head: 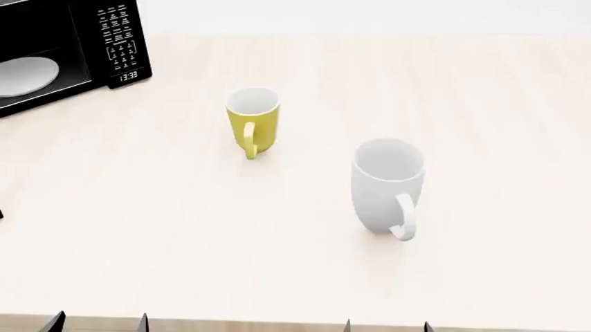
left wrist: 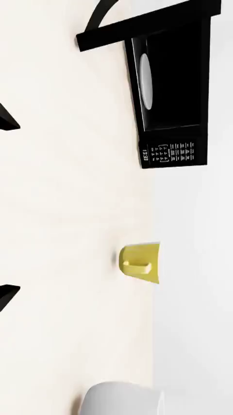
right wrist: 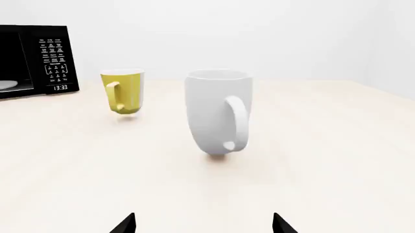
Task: Put the yellow and white mug to the front of the white mug.
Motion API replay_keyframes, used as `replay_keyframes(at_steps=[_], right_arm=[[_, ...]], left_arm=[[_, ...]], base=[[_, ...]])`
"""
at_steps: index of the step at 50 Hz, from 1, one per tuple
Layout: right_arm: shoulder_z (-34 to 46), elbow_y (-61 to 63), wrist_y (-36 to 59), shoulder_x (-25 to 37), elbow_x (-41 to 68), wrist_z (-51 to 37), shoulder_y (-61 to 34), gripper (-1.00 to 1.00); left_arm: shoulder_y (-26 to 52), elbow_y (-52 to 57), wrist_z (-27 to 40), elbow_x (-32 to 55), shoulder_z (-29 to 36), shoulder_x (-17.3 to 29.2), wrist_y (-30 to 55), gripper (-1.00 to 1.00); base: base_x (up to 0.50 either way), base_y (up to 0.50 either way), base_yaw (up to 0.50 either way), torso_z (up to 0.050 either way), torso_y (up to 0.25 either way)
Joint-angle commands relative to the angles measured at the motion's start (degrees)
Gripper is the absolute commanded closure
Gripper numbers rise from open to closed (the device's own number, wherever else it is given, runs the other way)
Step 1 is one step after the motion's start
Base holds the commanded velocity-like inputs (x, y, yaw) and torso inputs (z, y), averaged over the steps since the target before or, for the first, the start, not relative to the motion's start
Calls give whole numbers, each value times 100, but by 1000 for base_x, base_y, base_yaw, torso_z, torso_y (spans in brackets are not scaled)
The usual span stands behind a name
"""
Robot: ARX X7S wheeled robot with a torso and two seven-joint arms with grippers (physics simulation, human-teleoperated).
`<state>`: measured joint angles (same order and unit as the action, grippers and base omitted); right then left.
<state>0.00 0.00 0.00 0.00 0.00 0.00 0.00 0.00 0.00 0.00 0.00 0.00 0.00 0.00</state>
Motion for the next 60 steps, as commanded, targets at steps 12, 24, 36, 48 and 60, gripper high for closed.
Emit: replay_keyframes(at_steps=[12,24,36,48,60], right_arm=[[398,1038,734,240,-53,-988,227,-100],[-43,1803,1080,650,385,-1098,330,-100],[-731,1863,954,901,893,-1139,598,-100],[-882,1903,363,944,1207,-981,837,-100],[-955,1932,538,952,1538,-1035,858,-100]], left_arm=[[-241,888,392,297,171,307,253,-100],[-242,938,367,502,260,496,172,-100],[-124,773,549,597,204,587,102,-100],[-93,773,620,833,175,644,85,-100],[-86,725,632,1081,148,690,-39,-100]], base=[[0,0,0,0,0],[0,0,0,0,0],[7,0,0,0,0],[407,-29,0,0,0],[487,-140,0,0,0]])
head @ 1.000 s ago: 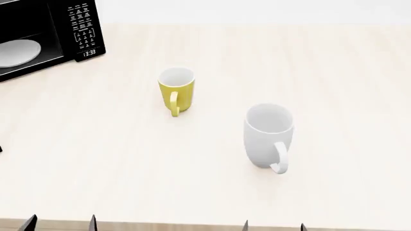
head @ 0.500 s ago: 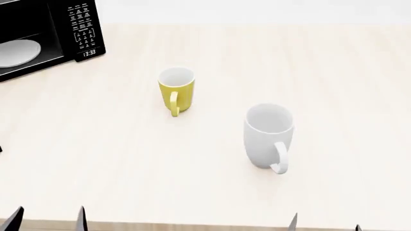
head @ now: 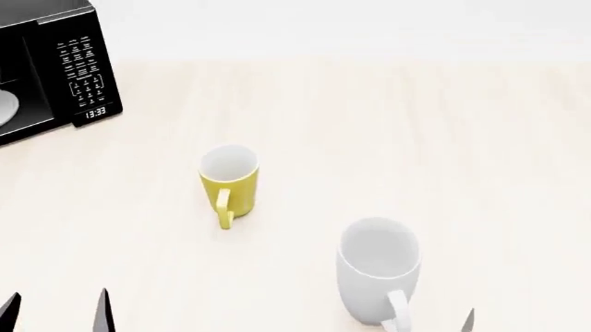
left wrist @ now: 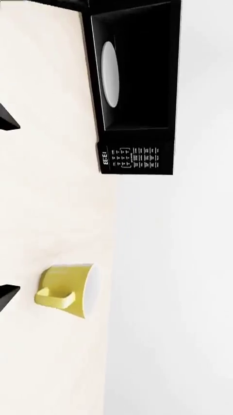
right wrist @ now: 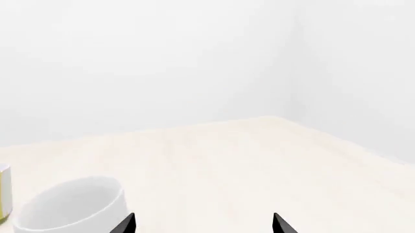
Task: Put the yellow and white mug to the front of the white mug.
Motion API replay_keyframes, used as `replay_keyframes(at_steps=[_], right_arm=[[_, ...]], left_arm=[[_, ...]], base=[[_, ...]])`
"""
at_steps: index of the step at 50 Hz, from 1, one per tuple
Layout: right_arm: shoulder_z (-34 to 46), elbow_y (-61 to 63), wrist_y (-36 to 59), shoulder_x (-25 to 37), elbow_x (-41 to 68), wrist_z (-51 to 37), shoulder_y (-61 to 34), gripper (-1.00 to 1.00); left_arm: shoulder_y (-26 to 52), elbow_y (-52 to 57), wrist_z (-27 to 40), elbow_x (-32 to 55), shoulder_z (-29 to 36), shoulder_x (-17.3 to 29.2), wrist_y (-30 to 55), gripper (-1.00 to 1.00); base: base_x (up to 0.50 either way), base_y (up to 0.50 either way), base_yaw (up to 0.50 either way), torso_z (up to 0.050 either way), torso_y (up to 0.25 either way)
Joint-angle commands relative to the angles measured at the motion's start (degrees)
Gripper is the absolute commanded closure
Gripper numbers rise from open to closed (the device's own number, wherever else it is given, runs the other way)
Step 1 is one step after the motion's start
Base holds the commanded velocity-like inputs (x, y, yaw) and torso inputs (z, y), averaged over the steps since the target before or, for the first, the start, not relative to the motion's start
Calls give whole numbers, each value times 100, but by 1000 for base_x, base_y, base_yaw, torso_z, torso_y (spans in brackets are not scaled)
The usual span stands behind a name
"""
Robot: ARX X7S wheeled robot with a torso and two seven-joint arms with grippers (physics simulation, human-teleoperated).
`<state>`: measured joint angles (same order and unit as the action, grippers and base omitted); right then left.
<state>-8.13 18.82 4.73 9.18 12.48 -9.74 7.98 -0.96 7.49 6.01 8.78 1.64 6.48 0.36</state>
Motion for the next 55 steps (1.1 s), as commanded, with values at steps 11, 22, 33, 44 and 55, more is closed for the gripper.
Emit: replay_keyframes(at_steps=[11,22,33,44,55], right_arm=[[1,-14,75,112,107,-121,87,-100],[121,-74,-77,136,65,-92,96,-100],[260,-58,8,238,-123,-162,140,-100],[133,1,203,185,114,-322,117,-100],[181,53,157,229,66,-371,168,-100]], left_arm=[[-15,5,33,341,25,92,-149,-100],[-20,-51,41,403,95,135,-220,-100],[-28,-71,29,479,170,180,-261,-100],[18,-152,85,514,224,227,-180,-100],[127,-217,175,565,239,282,-10,-100]], base=[[223,-461,0,0,0],[256,-305,0,0,0],[500,0,0,0,0],[91,0,0,0,1],[0,0,0,0,0]])
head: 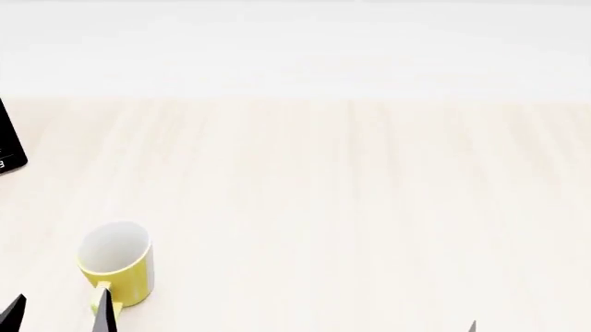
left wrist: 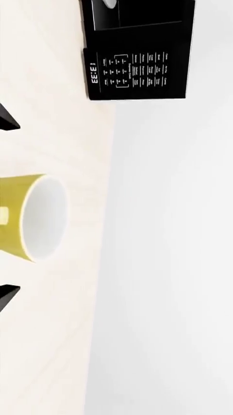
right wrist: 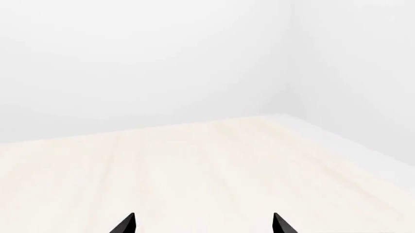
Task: Put the yellow and white mug to the front of the white mug.
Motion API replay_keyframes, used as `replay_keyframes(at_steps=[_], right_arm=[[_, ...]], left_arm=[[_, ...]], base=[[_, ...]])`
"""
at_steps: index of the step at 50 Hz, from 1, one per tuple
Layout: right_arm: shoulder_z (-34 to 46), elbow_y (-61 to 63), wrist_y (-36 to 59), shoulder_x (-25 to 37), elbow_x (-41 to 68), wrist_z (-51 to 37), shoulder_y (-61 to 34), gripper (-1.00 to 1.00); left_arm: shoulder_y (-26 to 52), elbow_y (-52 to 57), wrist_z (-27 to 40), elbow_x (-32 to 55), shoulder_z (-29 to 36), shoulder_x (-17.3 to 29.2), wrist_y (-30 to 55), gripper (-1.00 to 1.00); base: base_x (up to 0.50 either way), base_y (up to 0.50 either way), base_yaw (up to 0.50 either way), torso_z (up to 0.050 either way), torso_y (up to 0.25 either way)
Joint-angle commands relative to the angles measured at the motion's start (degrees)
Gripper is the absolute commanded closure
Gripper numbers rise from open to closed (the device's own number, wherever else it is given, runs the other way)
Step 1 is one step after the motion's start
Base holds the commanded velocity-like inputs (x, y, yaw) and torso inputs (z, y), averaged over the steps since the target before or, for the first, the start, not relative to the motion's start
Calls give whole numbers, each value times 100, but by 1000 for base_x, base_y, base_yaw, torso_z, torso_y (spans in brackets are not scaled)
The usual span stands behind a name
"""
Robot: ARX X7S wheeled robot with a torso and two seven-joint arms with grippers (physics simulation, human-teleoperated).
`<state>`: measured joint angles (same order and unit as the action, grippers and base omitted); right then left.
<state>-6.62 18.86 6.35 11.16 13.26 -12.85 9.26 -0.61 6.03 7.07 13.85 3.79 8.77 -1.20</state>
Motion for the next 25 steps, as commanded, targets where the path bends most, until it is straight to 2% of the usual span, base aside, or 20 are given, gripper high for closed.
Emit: replay_keyframes(at_steps=[1,9,25], right_arm=[[24,51,-4,27,4,-67,42,-100],[57,61,-19,46,20,-84,47,-100],[141,-76,4,70,16,-147,-32,-100]], left_arm=[[126,-79,60,103,21,65,213,-100],[343,-499,133,143,32,33,357,-100],[626,-1292,476,-479,316,10,178,-100]], base=[[0,0,0,0,0],[0,0,0,0,0],[0,0,0,0,0]])
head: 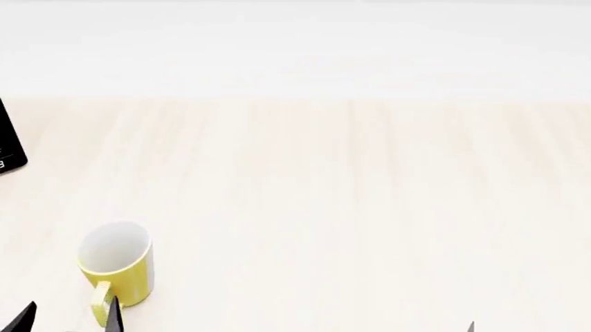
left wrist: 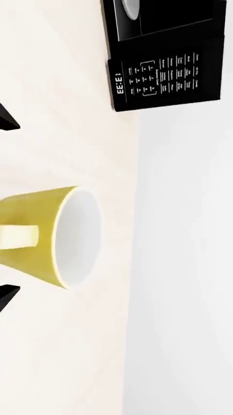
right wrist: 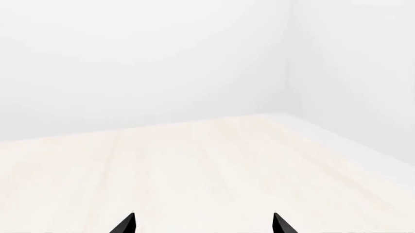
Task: Put the yellow and white mug to the front of the white mug.
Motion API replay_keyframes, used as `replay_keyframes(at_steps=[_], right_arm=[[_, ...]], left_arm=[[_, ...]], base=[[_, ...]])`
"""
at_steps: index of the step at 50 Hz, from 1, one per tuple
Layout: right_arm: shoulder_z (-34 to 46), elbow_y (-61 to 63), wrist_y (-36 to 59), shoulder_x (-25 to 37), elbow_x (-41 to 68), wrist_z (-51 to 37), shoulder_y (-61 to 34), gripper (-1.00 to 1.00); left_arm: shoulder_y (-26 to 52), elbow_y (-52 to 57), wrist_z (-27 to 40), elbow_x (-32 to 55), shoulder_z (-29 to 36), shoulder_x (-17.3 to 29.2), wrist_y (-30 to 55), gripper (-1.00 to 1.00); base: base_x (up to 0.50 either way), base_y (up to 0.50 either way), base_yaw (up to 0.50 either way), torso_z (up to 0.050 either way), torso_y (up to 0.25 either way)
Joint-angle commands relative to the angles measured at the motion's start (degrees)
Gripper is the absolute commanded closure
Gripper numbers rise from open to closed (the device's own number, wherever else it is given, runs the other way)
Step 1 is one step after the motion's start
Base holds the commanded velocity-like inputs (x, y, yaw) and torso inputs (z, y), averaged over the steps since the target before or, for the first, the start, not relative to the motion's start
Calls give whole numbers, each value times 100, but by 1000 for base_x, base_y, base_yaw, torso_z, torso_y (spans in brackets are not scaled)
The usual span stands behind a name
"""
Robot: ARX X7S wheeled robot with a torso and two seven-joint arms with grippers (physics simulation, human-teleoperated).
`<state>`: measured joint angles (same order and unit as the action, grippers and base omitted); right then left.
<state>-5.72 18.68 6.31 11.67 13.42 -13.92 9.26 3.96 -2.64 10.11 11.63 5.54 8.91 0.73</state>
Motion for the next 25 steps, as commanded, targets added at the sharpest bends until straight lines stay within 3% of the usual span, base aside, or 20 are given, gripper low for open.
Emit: replay_keyframes(at_steps=[1,25], right_arm=[[55,-65,13,22,-5,-47,-36,-100],[113,-126,-43,74,43,-105,-37,-100]], left_arm=[[182,-464,179,-286,166,-2,-20,-100],[525,-985,331,-379,417,-137,-50,-100]], base=[[0,0,0,0,0],[0,0,0,0,0]])
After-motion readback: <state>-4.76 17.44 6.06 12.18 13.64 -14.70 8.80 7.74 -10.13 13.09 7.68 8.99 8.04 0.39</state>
